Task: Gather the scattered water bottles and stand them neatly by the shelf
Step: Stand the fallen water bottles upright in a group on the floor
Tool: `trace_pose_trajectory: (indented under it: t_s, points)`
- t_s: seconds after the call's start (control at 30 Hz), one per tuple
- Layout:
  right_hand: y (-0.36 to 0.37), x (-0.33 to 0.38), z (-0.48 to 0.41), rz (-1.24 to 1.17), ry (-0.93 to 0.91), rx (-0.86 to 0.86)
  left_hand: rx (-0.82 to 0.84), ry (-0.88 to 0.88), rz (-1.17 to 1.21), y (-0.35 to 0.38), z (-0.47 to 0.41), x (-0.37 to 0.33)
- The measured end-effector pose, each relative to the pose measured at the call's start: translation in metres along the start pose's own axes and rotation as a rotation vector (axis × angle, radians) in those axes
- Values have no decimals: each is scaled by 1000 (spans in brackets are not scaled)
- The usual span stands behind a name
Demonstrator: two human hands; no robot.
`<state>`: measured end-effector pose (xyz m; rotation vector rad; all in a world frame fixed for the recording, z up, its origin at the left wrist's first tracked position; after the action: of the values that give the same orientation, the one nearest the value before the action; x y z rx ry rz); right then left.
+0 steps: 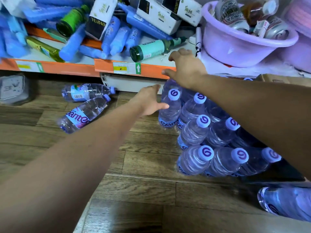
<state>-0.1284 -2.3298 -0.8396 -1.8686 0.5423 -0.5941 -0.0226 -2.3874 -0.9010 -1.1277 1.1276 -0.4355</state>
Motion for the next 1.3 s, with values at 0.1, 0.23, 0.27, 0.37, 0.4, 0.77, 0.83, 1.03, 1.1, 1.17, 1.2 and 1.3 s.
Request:
trace_pose_trajectory:
  t_s: [0.1,0.23,0.27,0.37,0.4,0.77,0.83,1.03,1.1,1.17,1.2,1.3]
  points:
    - [-10,19,-6,-35,-33,-116,27,-83,-131,-11,1,35]
    - [11,77,-13,-97,-147,-121,9,-190,-335,-34,8,111]
    - [20,89,-14,-113,-151,-115,2,-208,-388,-38,11,130]
    - [57,120,-14,-131,-159,-29,8,-257,-467,-40,19,179]
    - [72,128,-15,-128,-158,26,10,-249,-487,-40,20,191]
    - [207,180,-35,-99,-29,517,21,-146,-406,-5,-2,232]
    - [218,188,-38,-134,13,564,23,-97,-462,4,-1,219]
    - [232,193,-20,-43,20,561,-18,106,-588,14,11,212]
    - [235,193,-12,-73,26,548,-12,167,-591,16,17,210]
    - [238,190,-6,-165,104,506,-14,171,-571,15,22,209]
    - [237,188,-3,-214,143,482,-11,170,-575,13,23,208]
    - [226,184,7,-322,252,418,-1,232,-660,5,29,203]
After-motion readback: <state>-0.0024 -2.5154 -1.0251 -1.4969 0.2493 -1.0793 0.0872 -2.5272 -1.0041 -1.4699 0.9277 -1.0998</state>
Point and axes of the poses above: each hand's wrist, its own z-axis away from the middle knuckle, its own y-axis out of the palm, x = y × z, the point moved 6 cm from there along -z, towards the middle knuckle, and after that the axes turned 15 degrees about -x, right-handed, at the moved point
